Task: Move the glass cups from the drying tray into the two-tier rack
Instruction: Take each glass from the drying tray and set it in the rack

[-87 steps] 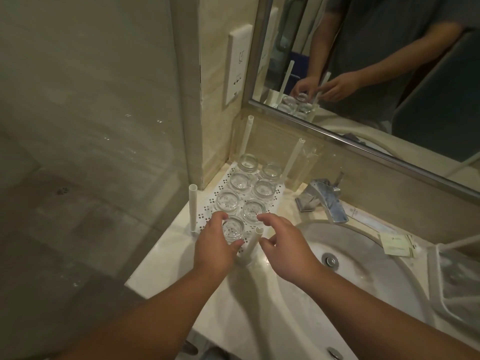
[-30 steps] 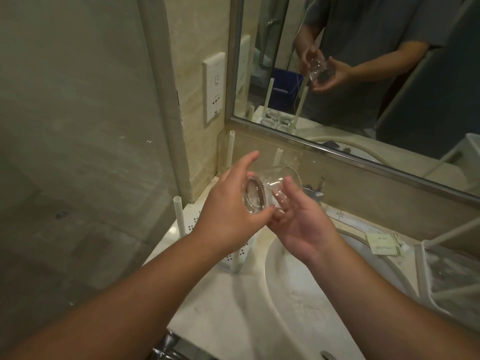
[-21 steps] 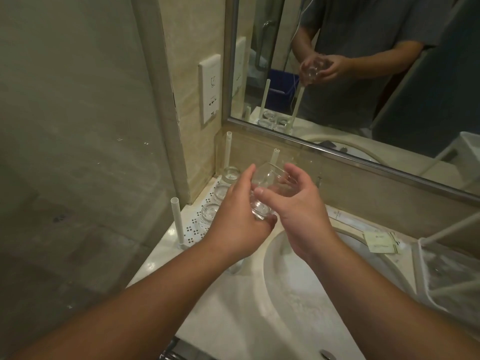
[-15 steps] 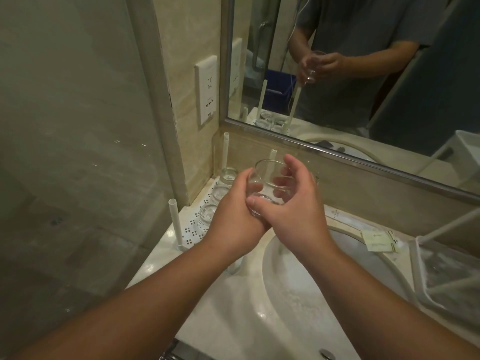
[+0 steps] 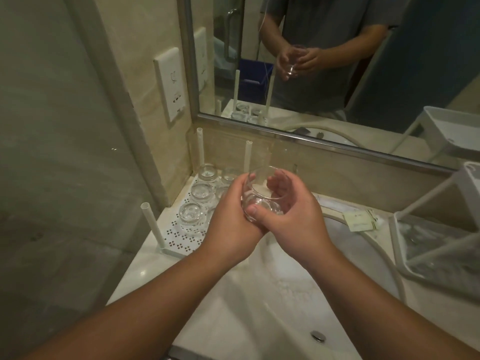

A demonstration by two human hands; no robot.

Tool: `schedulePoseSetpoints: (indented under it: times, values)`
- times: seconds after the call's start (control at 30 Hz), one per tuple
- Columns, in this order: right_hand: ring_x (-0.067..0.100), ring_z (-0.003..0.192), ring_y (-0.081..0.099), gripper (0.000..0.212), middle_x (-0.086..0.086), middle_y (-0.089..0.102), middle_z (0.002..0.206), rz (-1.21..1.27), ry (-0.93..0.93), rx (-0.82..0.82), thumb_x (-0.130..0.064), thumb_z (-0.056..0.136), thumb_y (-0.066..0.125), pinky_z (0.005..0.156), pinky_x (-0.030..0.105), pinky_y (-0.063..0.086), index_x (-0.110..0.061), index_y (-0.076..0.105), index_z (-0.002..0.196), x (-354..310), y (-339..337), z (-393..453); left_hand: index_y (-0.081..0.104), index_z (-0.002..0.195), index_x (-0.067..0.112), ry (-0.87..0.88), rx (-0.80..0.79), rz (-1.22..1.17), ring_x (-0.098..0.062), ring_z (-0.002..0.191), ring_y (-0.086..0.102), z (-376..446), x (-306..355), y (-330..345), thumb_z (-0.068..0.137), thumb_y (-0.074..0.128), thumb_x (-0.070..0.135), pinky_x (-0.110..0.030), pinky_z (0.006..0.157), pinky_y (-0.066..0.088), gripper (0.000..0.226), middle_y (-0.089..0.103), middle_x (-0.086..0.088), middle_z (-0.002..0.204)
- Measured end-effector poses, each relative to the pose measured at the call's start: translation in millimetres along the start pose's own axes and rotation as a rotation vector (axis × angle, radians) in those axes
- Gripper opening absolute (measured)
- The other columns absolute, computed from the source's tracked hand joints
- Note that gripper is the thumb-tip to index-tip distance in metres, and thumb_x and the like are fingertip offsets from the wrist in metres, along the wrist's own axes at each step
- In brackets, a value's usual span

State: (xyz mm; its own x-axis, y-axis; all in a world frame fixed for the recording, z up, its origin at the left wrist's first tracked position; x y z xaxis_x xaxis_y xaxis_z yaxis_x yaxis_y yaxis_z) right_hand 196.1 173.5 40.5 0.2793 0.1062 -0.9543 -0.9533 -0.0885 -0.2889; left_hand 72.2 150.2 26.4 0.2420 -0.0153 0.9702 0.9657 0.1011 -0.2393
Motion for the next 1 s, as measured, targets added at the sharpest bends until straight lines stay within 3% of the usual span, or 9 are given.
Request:
schedulePoseSetpoints:
  times: [0.1, 0.2, 0.33, 0.47, 0.6, 0.7, 0.83, 0.93, 1.0]
  values:
    - [0.003, 0.110, 0.060, 0.082, -0.014, 0.064, 0.117, -0.046, 0.026, 0.044, -0.050, 0.049, 0.085, 0.097, 0.035, 0.050, -0.035, 0.055, 0.124, 11, -17, -5, 0.041, 0.118, 0.066, 0.012, -0.037, 0.081, 0.015, 0.105, 0.056, 2, -4, 18, 0.069, 0.085, 0.017, -0.010, 0.083, 0.047, 0.082, 0.055, 0.020, 0.124]
    - [0.000, 0.106, 0.060, 0.071, -0.017, 0.064, 0.114, -0.078, 0.062, 0.084, -0.033, 0.057, 0.091, 0.094, 0.031, 0.051, -0.040, 0.055, 0.118, 24, -39, -15, 0.036, 0.104, 0.079, 0.013, -0.098, 0.160, 0.011, 0.105, 0.055, 3, -5, 42, 0.070, 0.082, 0.018, -0.009, 0.082, 0.046, 0.084, 0.051, 0.025, 0.116]
    - [-0.010, 0.106, 0.056, 0.071, -0.026, 0.059, 0.114, -0.088, 0.116, 0.153, -0.027, 0.062, 0.091, 0.090, 0.013, 0.045, -0.043, 0.051, 0.118, 42, -74, -28, 0.042, 0.121, 0.059, 0.015, -0.179, 0.228, 0.019, 0.101, 0.045, 0, -6, 81, 0.071, 0.081, 0.023, 0.001, 0.076, 0.038, 0.073, 0.048, 0.015, 0.117]
    - [-0.005, 0.111, 0.055, 0.077, -0.021, 0.059, 0.120, -0.120, 0.167, 0.225, -0.032, 0.061, 0.091, 0.094, 0.017, 0.045, -0.039, 0.049, 0.125, 63, -112, -41, 0.040, 0.144, 0.037, 0.019, -0.256, 0.285, 0.003, 0.108, 0.052, -1, -5, 125, 0.071, 0.083, 0.026, -0.007, 0.087, 0.041, 0.085, 0.047, 0.013, 0.122]
    - [-0.007, 0.109, 0.054, 0.074, -0.021, 0.058, 0.118, -0.112, 0.210, 0.280, -0.033, 0.062, 0.090, 0.088, 0.010, 0.043, -0.041, 0.048, 0.123, 83, -153, -55, 0.042, 0.124, 0.056, 0.068, -0.312, 0.261, 0.006, 0.100, 0.052, -7, 5, 171, 0.072, 0.082, 0.019, -0.004, 0.077, 0.040, 0.075, 0.046, 0.025, 0.113]
    - [-0.009, 0.107, 0.054, 0.072, -0.023, 0.058, 0.116, -0.111, 0.233, 0.325, -0.035, 0.061, 0.090, 0.085, 0.008, 0.042, -0.042, 0.049, 0.120, 98, -183, -67, 0.038, 0.113, 0.071, 0.073, -0.352, 0.254, 0.007, 0.089, 0.055, -11, 10, 205, 0.071, 0.081, 0.019, -0.007, 0.071, 0.043, 0.079, 0.051, 0.022, 0.115]
    - [-0.007, 0.109, 0.053, 0.074, -0.024, 0.057, 0.118, -0.115, 0.263, 0.374, -0.034, 0.062, 0.090, 0.088, 0.010, 0.041, -0.038, 0.050, 0.124, 120, -225, -83, 0.037, 0.146, 0.046, 0.019, -0.437, 0.279, 0.004, 0.089, 0.058, -22, 7, 254, 0.073, 0.079, 0.024, -0.016, 0.078, 0.051, 0.086, 0.050, 0.019, 0.126]
    - [-0.003, 0.110, 0.053, 0.076, -0.019, 0.057, 0.120, -0.124, 0.295, 0.422, -0.031, 0.063, 0.089, 0.087, 0.007, 0.039, -0.035, 0.050, 0.128, 139, -259, -95, 0.037, 0.145, 0.045, 0.016, -0.470, 0.291, -0.005, 0.088, 0.061, -30, 7, 289, 0.075, 0.077, 0.033, -0.029, 0.080, 0.055, 0.081, 0.057, 0.021, 0.121]
    - [-0.003, 0.109, 0.053, 0.074, -0.018, 0.057, 0.120, -0.130, 0.314, 0.450, -0.027, 0.064, 0.089, 0.083, 0.001, 0.035, -0.039, 0.047, 0.123, 154, -281, -104, 0.037, 0.141, 0.046, -0.009, -0.499, 0.300, -0.005, 0.088, 0.062, -36, 6, 314, 0.079, 0.076, 0.036, -0.029, 0.080, 0.056, 0.074, 0.059, 0.024, 0.116]
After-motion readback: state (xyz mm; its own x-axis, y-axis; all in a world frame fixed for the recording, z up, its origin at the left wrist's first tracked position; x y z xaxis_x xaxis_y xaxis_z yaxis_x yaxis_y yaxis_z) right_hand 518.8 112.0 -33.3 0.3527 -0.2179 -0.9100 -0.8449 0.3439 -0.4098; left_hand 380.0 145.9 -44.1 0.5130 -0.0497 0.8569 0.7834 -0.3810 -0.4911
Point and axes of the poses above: each hand's wrist, its own z-axis towards the middle knuckle, its own y-axis out of the palm, x = y × z, the point moved 7 cm from there along z, towards the middle knuckle
